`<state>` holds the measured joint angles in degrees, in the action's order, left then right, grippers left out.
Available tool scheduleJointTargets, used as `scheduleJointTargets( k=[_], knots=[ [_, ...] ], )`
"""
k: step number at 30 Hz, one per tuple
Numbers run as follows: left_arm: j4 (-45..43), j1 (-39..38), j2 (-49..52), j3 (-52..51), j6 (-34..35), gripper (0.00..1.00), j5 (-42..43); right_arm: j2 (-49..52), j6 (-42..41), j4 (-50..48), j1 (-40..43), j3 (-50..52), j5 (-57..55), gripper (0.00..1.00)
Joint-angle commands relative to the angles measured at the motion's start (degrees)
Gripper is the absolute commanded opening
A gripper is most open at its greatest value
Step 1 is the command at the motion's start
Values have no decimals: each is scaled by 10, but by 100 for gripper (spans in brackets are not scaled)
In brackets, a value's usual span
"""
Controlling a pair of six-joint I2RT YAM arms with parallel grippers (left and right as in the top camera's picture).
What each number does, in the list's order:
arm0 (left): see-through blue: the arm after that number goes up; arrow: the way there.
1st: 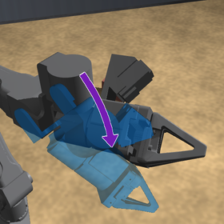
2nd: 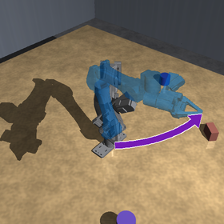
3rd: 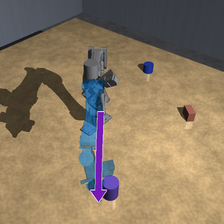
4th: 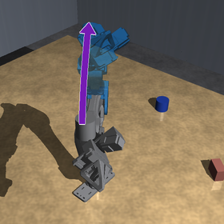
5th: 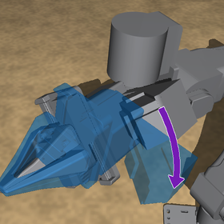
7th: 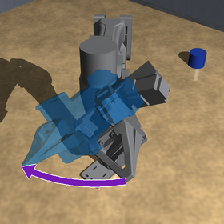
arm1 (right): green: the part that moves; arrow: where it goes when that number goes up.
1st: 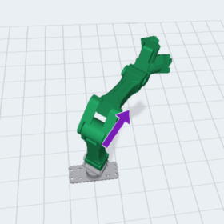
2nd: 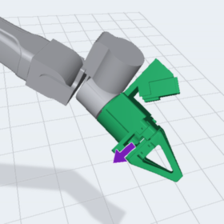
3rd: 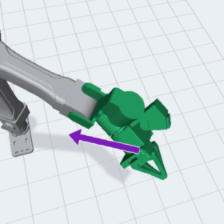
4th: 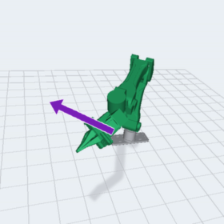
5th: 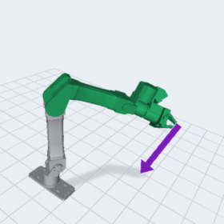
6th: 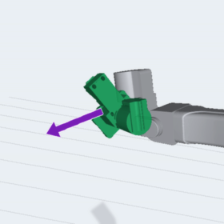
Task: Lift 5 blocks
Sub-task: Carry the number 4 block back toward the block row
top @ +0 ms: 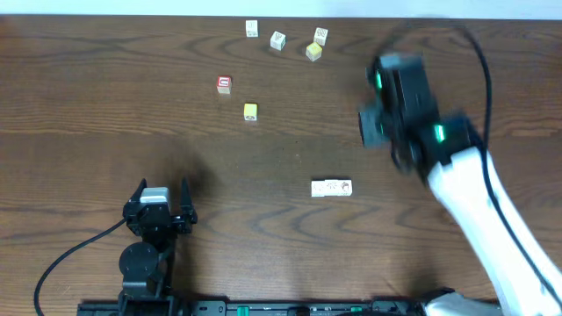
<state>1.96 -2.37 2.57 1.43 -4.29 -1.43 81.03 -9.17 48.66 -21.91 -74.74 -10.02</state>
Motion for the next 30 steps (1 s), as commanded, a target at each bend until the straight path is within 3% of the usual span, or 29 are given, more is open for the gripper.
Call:
scheduleJointTargets(
  k=[1,5,9,23,30],
  knots=[
    [21,-2,-1,-12,5,76,-7,-96,-67,-33,-17,158,5,1],
    [21,-2,-1,-12,5,75,-7,-167,-112,-86,-30,291,0,2],
    [21,-2,-1,-12,5,75,-7,-174,-136,-115,-30,342,13,3],
    [21,-2,-1,-12,5,75,-7,-31,-134,-241,-30,361,45,3],
    [21,-2,-1,-12,5,75,-7,-12,-113,-258,-30,361,55,7]
  ],
)
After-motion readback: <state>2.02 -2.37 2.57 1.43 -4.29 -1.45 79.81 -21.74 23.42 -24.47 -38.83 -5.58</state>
